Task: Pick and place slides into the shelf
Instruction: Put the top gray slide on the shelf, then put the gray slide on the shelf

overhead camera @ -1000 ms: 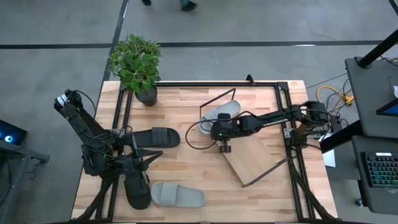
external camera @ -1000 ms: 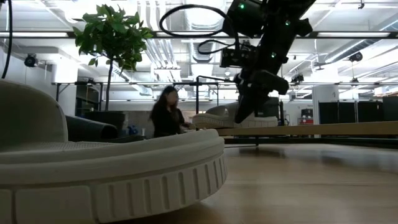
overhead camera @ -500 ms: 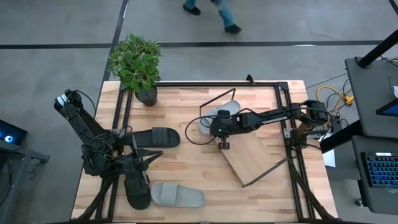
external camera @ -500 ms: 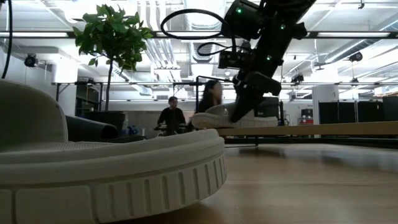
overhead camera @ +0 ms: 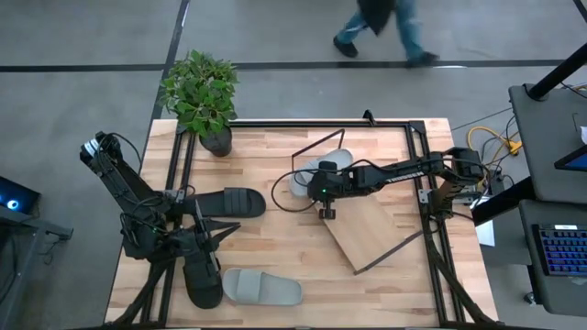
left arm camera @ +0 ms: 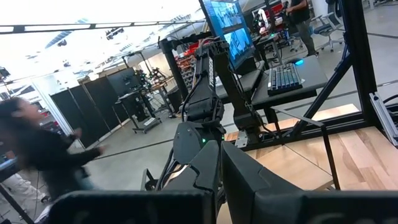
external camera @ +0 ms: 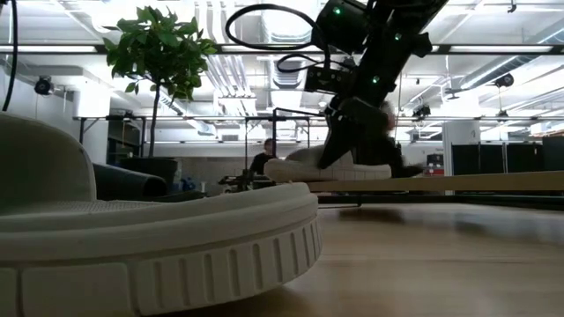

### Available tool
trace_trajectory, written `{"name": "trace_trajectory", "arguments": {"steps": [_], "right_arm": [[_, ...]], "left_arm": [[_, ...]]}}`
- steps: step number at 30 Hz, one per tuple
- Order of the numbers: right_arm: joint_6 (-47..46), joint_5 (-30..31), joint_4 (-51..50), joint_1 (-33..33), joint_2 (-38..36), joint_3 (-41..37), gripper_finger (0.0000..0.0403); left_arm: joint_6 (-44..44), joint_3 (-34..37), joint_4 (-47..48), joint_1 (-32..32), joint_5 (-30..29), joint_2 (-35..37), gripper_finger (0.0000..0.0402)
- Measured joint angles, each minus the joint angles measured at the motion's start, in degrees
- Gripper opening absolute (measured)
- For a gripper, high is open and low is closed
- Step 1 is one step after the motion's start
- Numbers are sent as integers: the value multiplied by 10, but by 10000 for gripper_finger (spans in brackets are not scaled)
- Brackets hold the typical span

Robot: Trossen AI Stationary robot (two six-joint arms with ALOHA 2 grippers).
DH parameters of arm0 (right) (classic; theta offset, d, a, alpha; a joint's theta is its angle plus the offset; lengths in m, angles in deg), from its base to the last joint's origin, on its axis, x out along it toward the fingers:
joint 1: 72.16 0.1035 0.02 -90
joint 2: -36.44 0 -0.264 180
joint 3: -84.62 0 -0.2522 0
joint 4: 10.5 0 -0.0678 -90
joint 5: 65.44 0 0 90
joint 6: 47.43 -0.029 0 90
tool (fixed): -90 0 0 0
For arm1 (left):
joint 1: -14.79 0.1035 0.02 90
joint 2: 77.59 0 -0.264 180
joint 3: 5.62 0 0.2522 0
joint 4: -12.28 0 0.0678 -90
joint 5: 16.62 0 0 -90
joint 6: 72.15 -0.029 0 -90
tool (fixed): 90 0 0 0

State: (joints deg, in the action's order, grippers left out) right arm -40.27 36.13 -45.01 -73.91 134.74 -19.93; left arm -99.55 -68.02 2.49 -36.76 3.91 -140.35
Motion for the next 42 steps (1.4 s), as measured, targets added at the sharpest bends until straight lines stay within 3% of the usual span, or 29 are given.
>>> {"name": "trace_trajectory", "arguments": {"steps": [13,42], "right_arm": [[-27,-15,-1,28,-1,0,8],[-31,-43,98,30,1,-34,8]], "left_arm": [[0,2,0,0,0,0,3],[0,2,0,0,0,0,3]]}}
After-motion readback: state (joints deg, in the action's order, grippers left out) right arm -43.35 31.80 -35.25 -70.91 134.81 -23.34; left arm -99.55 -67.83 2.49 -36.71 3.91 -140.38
